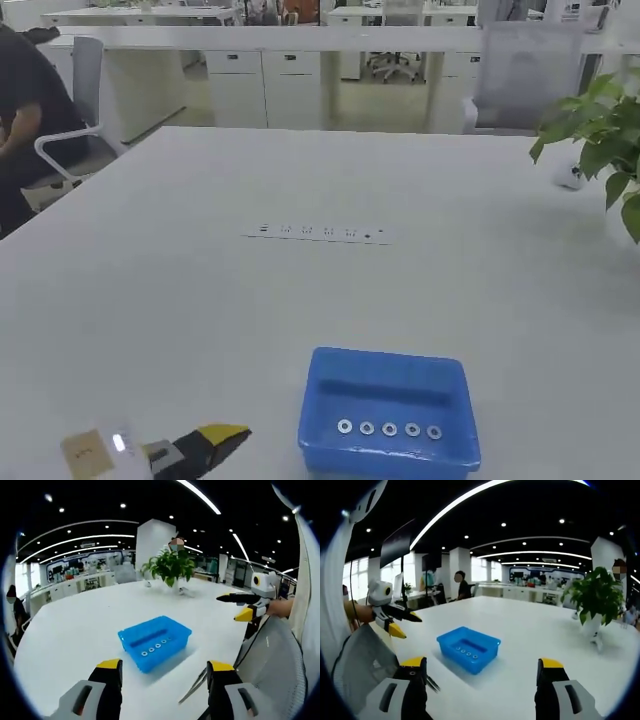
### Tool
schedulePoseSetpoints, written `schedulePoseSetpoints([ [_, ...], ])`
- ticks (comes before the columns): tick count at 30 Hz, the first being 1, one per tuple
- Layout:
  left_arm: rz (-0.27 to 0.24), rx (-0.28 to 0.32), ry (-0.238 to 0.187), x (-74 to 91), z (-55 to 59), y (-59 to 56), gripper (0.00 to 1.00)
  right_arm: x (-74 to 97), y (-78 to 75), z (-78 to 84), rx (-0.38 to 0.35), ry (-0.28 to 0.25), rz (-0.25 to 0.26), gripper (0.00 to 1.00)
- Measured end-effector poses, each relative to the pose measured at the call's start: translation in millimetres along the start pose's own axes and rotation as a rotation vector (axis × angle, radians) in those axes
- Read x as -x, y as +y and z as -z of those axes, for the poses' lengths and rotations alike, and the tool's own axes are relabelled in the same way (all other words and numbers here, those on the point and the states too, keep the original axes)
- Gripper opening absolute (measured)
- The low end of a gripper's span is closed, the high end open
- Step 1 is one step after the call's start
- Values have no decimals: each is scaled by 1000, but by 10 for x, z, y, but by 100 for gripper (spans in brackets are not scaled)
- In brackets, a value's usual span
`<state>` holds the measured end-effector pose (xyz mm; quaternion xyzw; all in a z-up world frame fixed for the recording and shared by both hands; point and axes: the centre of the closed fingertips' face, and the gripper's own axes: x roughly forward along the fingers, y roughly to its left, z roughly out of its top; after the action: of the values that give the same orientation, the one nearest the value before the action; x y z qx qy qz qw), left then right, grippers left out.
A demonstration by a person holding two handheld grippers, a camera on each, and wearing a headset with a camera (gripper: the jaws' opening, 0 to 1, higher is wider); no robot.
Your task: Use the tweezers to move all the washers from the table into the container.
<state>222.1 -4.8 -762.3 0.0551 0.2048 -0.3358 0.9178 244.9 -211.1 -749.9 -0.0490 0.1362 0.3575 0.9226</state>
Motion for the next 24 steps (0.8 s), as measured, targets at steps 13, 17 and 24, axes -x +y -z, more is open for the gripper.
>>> schedulePoseSetpoints([
  [13, -276, 58, -223, 351, -276, 464, 99, 18, -8, -93, 12, -45, 17, 95],
  [17, -297, 44, -260, 372, -295, 474, 99, 34, -42, -126, -10, -66, 33, 96],
  [24, -266, 88, -282, 350, -287, 472, 99, 65, -112, -139, -18, -83, 63, 98],
])
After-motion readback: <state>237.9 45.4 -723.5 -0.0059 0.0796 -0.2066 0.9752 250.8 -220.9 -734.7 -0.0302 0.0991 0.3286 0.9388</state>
